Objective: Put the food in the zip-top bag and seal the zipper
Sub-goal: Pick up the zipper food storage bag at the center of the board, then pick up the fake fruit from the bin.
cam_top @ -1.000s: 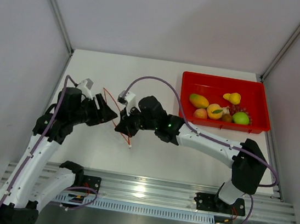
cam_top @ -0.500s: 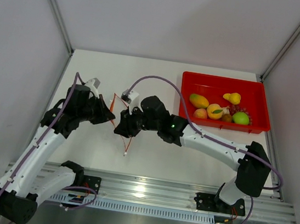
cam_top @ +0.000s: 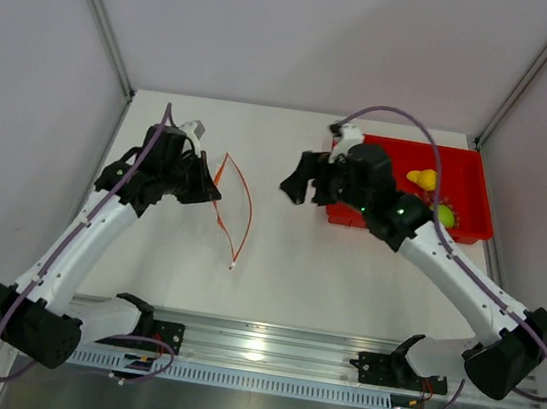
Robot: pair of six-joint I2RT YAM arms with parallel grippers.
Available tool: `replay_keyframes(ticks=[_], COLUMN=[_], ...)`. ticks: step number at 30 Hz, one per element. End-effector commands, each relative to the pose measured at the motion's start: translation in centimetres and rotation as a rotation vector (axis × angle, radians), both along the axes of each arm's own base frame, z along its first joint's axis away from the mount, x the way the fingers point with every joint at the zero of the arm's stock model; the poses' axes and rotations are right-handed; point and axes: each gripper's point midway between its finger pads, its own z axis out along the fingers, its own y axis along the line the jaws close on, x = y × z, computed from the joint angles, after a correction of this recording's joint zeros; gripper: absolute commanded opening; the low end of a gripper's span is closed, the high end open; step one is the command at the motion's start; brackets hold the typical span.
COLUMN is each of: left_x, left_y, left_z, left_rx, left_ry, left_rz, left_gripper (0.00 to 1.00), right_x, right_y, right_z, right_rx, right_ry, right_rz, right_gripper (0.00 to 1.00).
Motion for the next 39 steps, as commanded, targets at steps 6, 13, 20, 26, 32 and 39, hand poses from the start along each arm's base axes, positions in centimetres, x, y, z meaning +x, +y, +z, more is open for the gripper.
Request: replay_keyframes(ticks=[6,13,20,26,32,39], left_x=[2.8,4.7,4.8,4.4,4.2,4.2], left_y=[-2.3,-4.0,-5.5,-6.0,-6.0,-6.0], left_z=[-2.4,-3.0,-3.3,-3.6,-3.4,-3.6], left_rx=[0.013,-0.020,-0.066,-0.085,-0.091,-0.088], left_ry=[0.046,0.058,0.081,0.090,0.076,0.083], left_rz=[-0.104,-0.151,-0.193,-0.212,-0.210,-0.212], left_gripper=[0.01,0.01,0.00,0.01,0.01,0.00], right_x=[10.0,15.1,18.1,19.6,20.4,20.7], right_y=[-15.5,-23.7,-27.2,-28.8,-29.7,-30.4], right_z=[-2.9,-7.3,-12.1,-14.3,-16.5,-18.7], right_rx=[-0.128,-0.253,-0.330,-0.416,-0.502,-0.558], right_ry=[0.107,0.154,0.237,0.234,0.255,0.284], right_rz=[-0.564,-0.778,-0.882,-0.937,-0.957,-0.971], right_gripper=[0.89,1.00,0.99,0.99,1.00,0.99])
